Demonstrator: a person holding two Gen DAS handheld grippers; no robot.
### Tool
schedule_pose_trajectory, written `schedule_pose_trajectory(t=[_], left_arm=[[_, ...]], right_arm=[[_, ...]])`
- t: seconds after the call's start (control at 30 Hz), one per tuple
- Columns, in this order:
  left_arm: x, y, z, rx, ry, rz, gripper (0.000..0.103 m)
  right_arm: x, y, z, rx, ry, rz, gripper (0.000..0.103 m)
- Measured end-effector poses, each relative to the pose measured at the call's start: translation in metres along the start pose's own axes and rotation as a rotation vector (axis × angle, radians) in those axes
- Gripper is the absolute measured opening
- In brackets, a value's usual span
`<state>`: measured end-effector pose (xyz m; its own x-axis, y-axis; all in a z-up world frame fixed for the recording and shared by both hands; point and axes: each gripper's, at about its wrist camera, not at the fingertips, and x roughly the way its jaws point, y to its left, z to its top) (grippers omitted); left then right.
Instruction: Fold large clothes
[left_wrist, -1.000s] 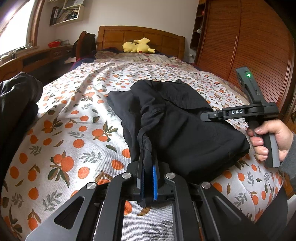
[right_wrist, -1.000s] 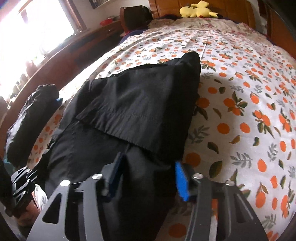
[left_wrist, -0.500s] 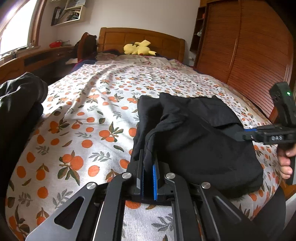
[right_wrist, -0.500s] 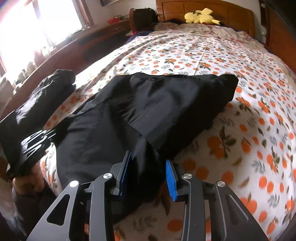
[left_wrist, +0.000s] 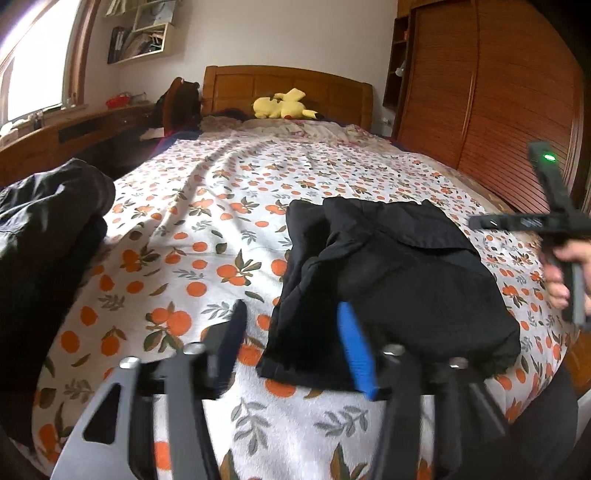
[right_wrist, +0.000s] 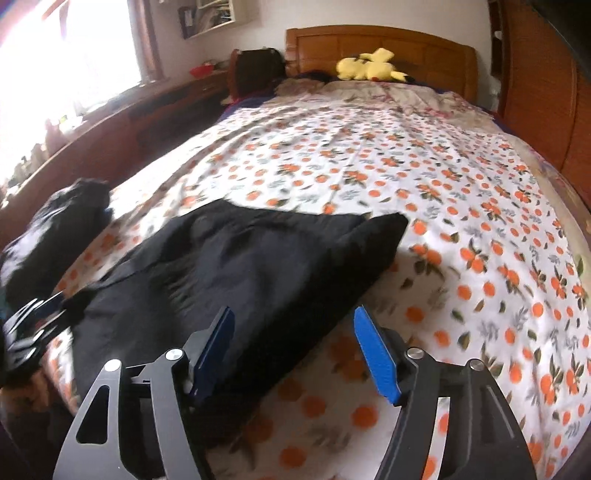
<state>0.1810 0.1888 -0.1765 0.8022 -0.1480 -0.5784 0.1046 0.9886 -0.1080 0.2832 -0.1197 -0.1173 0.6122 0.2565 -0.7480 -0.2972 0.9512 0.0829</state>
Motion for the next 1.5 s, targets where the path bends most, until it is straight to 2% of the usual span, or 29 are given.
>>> schedule_pose_trajectory(t=[0.2,0.3,0.5,0.77,0.8,0.87,1.47,1.5], left_arm=[[-0.007,0.003,-0.016,0.012,0.034,-0.019,0.058],[-0.002,0.003,-0.021,0.024,0.059,-0.026,0.058],[0.015,0.009,-0.024,-0.001,0.100,-0.054,0.058],[0.013,0.011,-0.021,0.014,0.117,-0.089,0.057],[0.013,0.011,-0.021,0.017,0.121,-0.093,0.051],[0.012,0.011,-0.023,0.027,0.134,-0.107,0.046],[0.035,0.014,-0.028,0.005,0.180,-0.098,0.047],[0.036,0.015,-0.028,-0.003,0.184,-0.106,0.046]], right_arm=[[0.043,-0.033,0.016,0.071,0.036,0.016,0.070],[0.058,-0.043,0.020,0.095,0.040,0.021,0.079],[0.082,-0.055,0.020,0.137,0.075,0.076,0.081],[0.092,-0.054,0.021,0.112,0.077,0.081,0.081],[0.092,-0.055,0.021,0.109,0.076,0.084,0.081],[0.093,-0.056,0.020,0.108,0.077,0.089,0.081],[0.100,-0.052,0.021,0.103,0.085,0.093,0.082],[0.100,-0.051,0.021,0.101,0.084,0.095,0.078]])
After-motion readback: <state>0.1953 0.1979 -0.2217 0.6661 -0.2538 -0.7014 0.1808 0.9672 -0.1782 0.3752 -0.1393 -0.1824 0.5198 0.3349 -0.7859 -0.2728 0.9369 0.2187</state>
